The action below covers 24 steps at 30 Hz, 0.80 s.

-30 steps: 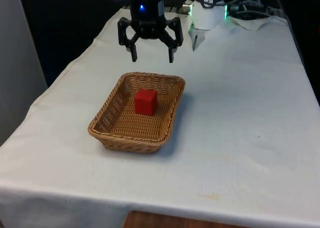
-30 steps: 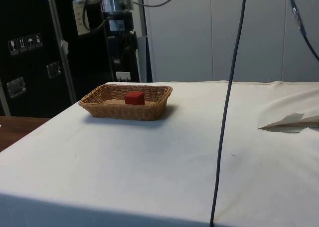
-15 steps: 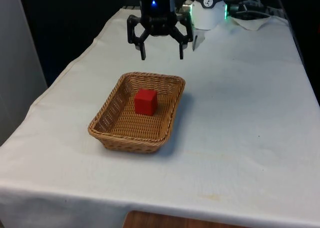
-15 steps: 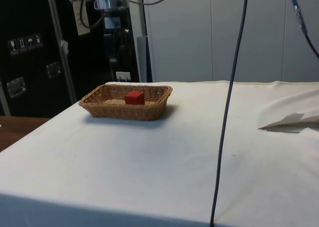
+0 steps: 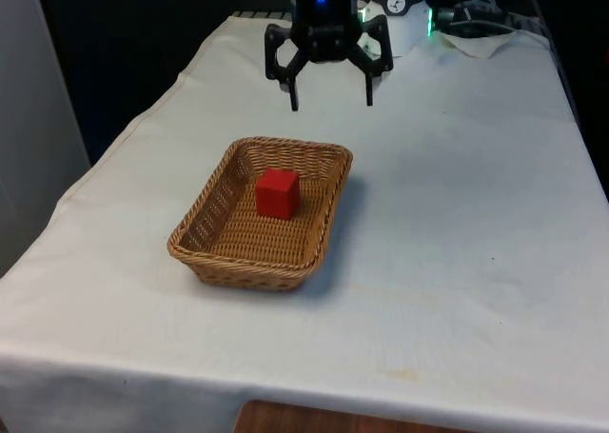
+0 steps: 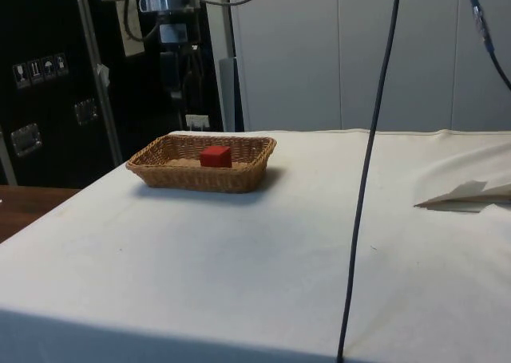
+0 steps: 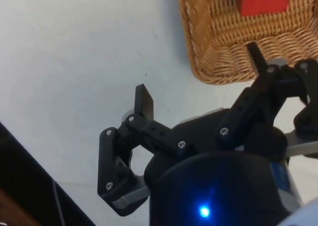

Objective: Pick up the cube and place it into the basket.

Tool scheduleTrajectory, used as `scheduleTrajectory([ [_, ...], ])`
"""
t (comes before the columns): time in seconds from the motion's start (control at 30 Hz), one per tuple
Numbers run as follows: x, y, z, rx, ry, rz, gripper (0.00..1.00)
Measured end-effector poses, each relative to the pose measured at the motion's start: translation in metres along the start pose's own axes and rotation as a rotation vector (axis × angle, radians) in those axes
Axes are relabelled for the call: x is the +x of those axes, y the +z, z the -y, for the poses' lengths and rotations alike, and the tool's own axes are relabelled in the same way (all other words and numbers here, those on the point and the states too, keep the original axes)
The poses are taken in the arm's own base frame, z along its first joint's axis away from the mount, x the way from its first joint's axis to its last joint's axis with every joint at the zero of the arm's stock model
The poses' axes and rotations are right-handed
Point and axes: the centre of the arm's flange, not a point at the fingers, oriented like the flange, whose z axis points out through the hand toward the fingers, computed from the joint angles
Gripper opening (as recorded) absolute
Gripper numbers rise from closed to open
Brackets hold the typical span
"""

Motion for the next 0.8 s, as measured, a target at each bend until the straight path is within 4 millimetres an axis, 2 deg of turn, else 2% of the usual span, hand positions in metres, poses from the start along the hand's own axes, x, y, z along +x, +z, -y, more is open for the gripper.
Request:
scheduleTrajectory([
  [0.8, -0.026, -0.003, 0.035, 0.032, -0.073, 0.029, 1.00],
])
